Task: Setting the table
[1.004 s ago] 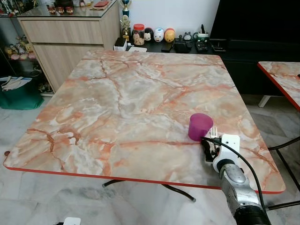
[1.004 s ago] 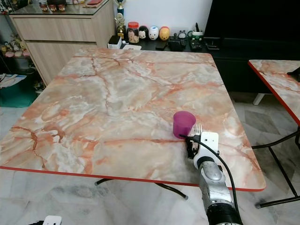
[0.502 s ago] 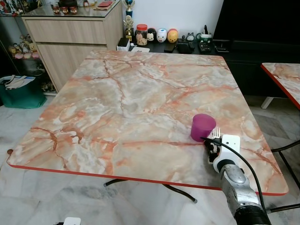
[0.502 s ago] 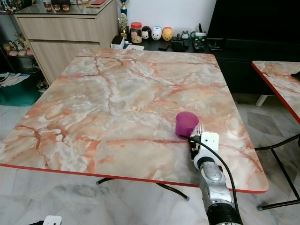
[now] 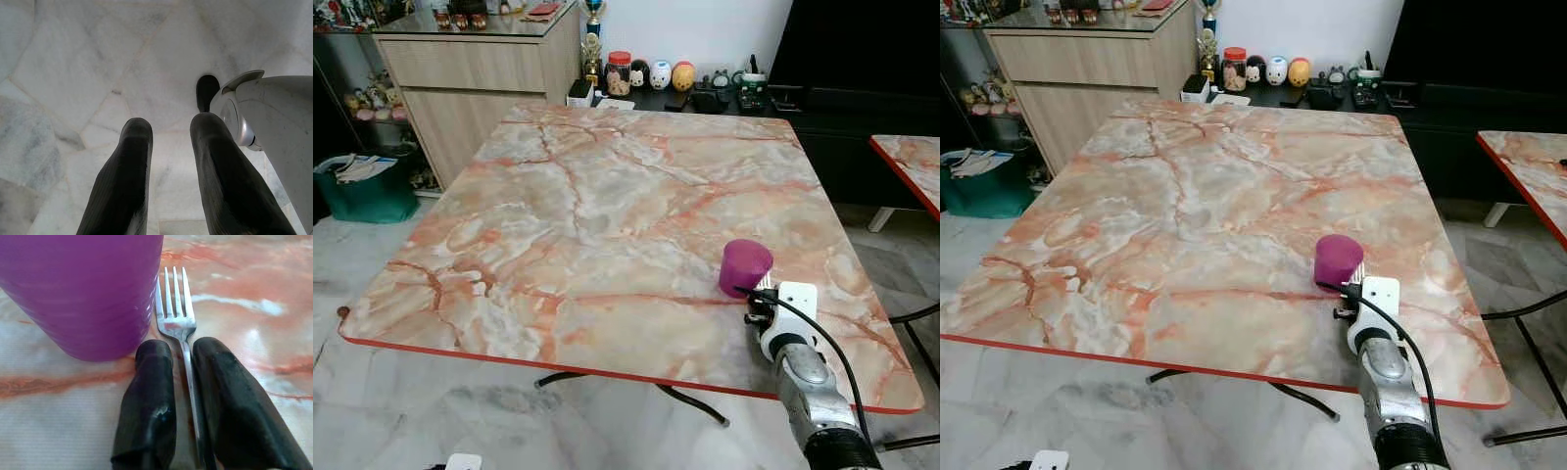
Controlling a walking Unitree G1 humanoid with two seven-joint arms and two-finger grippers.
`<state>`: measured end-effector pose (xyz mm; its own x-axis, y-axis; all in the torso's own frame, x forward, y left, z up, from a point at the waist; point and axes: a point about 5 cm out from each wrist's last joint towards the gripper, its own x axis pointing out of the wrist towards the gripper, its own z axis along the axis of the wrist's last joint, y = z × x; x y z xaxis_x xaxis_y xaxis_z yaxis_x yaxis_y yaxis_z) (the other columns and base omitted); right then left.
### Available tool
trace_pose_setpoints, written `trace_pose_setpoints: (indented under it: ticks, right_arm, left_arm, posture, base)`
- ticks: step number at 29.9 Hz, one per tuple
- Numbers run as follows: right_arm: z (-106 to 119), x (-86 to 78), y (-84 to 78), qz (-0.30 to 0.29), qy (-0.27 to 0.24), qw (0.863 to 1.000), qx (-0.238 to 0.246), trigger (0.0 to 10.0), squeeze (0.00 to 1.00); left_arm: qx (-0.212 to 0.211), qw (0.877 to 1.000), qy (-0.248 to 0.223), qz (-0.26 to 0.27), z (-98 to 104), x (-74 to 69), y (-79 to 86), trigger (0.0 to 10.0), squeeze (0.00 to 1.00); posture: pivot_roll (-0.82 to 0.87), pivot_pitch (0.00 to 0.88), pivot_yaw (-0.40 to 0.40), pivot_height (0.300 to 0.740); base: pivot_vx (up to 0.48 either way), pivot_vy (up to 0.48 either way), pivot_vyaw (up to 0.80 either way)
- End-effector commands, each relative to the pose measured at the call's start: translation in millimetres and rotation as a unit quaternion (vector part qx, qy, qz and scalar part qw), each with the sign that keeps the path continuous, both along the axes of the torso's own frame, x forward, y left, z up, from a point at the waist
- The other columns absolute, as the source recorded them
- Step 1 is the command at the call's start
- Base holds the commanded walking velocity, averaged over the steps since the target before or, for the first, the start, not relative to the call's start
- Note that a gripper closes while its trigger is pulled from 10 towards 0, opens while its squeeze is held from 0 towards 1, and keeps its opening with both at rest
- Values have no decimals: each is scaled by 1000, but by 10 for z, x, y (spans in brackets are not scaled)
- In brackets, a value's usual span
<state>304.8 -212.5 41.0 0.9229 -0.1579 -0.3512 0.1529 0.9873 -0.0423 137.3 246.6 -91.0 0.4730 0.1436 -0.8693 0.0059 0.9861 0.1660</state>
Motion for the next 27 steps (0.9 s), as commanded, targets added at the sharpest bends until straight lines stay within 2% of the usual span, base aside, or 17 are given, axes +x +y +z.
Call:
trace_pose_setpoints:
  ticks: [1, 9, 11, 18, 25, 26, 27]
  right_arm:
    - [-11, -24, -128, -31, 8, 999, -20, 0, 0]
    - [5, -94, -267, -101, 5, 993, -54, 0, 0]
    - [-17, -128, -294, -109, 9, 992, -61, 10000, 0]
    - [13, -137, -320, -121, -4, 991, -57, 10000, 0]
    - [55, -86, -246, -97, -19, 994, -51, 10000, 0]
    - [57, -87, -247, -100, -19, 994, -51, 10000, 933]
    - [57, -90, -246, -105, -20, 993, -47, 10000, 1000]
  left_arm:
    - [-3, 1000, 7, 0, -11, -19, -10, 10000, 0]
    - [-4, 1000, 9, -4, -13, -24, -12, 10000, 0]
    - [-5, 1000, 8, -3, -13, -23, -12, 10000, 0]
    - [-5, 1000, 9, -5, -12, -22, -13, 10000, 0]
    - [-5, 1000, 8, -5, -11, -18, -14, 10000, 0]
    - [-5, 1000, 8, -5, -11, -18, -14, 10000, 0]
    - [-5, 1000, 8, -4, -11, -17, -13, 10000, 0]
  posture:
    - [72, 0, -33, 715]
    - [77, 0, -37, 715]
    - [77, 0, -37, 715]
    - [72, 0, -34, 715]
    - [77, 0, -38, 715]
    - [77, 0, -38, 715]
    - [77, 0, -38, 715]
  base:
    - [0, 0, 0]
    - [0, 0, 0]
    - [0, 0, 0]
    - [0, 0, 0]
    - [0, 0, 0]
    - [0, 0, 0]
    - [0, 0, 0]
